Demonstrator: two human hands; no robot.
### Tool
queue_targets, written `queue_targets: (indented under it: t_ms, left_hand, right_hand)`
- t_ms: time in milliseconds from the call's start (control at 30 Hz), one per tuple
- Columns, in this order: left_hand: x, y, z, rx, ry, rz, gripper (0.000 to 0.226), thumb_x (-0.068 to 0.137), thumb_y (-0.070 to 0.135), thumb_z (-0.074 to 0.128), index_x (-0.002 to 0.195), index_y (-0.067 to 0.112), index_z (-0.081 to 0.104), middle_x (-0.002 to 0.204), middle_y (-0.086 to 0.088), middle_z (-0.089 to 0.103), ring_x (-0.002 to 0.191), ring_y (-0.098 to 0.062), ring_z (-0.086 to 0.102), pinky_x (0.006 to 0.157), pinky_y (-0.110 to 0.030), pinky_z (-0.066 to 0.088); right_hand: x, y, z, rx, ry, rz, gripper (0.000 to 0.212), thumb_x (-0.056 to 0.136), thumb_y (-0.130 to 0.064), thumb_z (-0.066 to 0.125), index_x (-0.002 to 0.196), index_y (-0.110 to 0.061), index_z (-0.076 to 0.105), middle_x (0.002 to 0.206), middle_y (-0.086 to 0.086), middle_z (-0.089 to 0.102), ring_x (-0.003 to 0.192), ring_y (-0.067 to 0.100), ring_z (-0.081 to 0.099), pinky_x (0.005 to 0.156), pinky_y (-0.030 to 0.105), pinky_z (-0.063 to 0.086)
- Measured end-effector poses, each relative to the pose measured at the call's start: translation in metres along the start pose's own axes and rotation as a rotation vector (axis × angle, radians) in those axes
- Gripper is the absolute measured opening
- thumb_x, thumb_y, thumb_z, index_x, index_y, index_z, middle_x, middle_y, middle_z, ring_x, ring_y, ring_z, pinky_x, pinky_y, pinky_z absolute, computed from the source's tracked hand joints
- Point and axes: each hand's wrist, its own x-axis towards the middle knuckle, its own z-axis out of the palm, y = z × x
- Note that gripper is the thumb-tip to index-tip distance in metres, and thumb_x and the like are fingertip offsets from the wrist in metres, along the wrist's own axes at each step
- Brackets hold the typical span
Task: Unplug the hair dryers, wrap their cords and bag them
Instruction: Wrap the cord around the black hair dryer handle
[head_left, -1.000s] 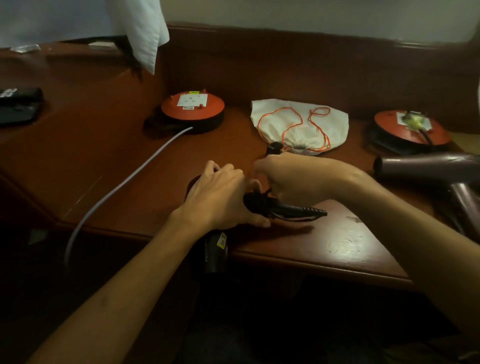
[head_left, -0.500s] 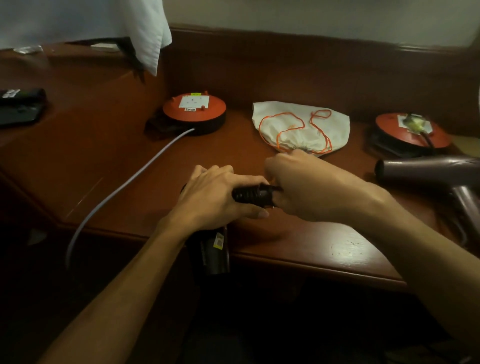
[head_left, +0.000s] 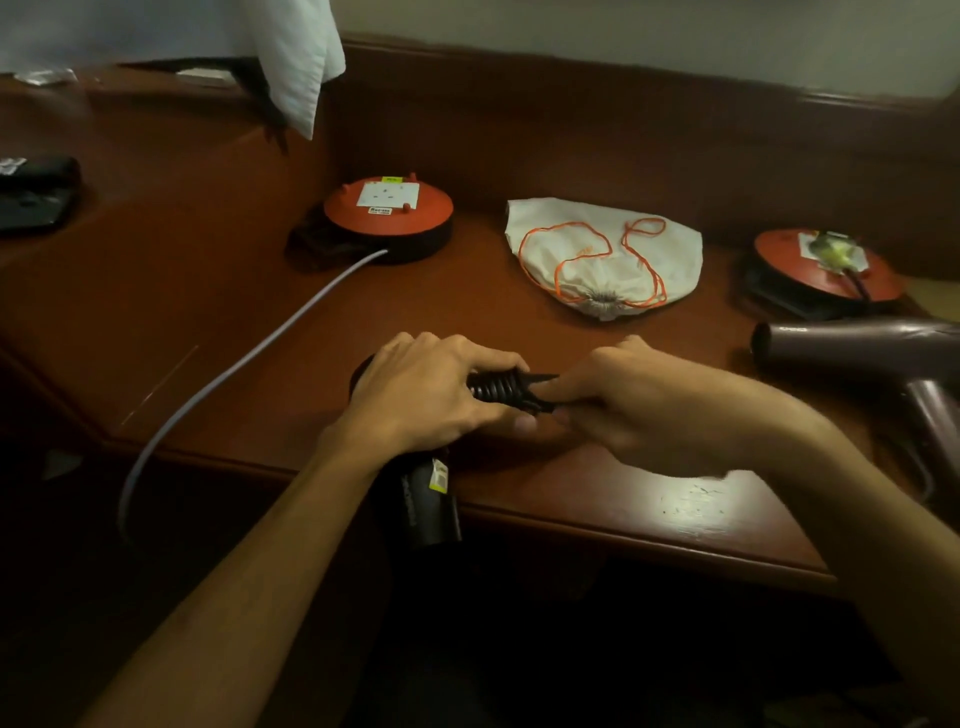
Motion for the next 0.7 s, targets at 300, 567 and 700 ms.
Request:
queue_targets:
  t_ms: [300, 567, 700]
  left_hand:
    - [-0.008, -0.017, -0.015, -0.199, -0.042, -0.063, 0.056, 0.059, 0.072, 0.081, 0.113, 0.062, 0.069, 0.095, 0.027, 0.073, 0.099, 0.003, 0.065, 0.090, -0.028, 0.048]
    - [-0.014, -0.014, -0.011, -0.350, 0.038, -0.051, 0.047, 0.063, 0.063, 0.087, 0.108, 0.061, 0.071, 0.096, 0.023, 0.075, 0.091, 0.001, 0.067, 0.093, -0.041, 0.056]
    - [-0.016, -0.014, -0.010, -0.367, 0.040, -0.037, 0.045, 0.066, 0.054, 0.090, 0.107, 0.058, 0.072, 0.099, 0.020, 0.075, 0.098, -0.003, 0.068, 0.097, -0.043, 0.054]
  right_hand:
    - [-0.011, 0.019, 0.067, 0.291, 0.316, -0.192, 0.050, 0.101, -0.008, 0.056, 0.149, -0.020, 0.049, 0.082, -0.003, 0.060, 0.071, 0.013, 0.054, 0.065, 0.028, 0.043]
    - [-0.013, 0.017, 0.092, 0.385, 0.607, -0.168, 0.018, 0.095, -0.011, 0.067, 0.110, -0.011, 0.077, 0.076, -0.027, 0.054, 0.065, -0.006, 0.053, 0.064, 0.010, 0.038]
    - [-0.007, 0.034, 0.085, 0.204, 0.301, 0.009, 0.029, 0.098, -0.038, 0.053, 0.123, -0.037, 0.067, 0.105, -0.016, 0.073, 0.094, 0.016, 0.069, 0.073, 0.039, 0.056]
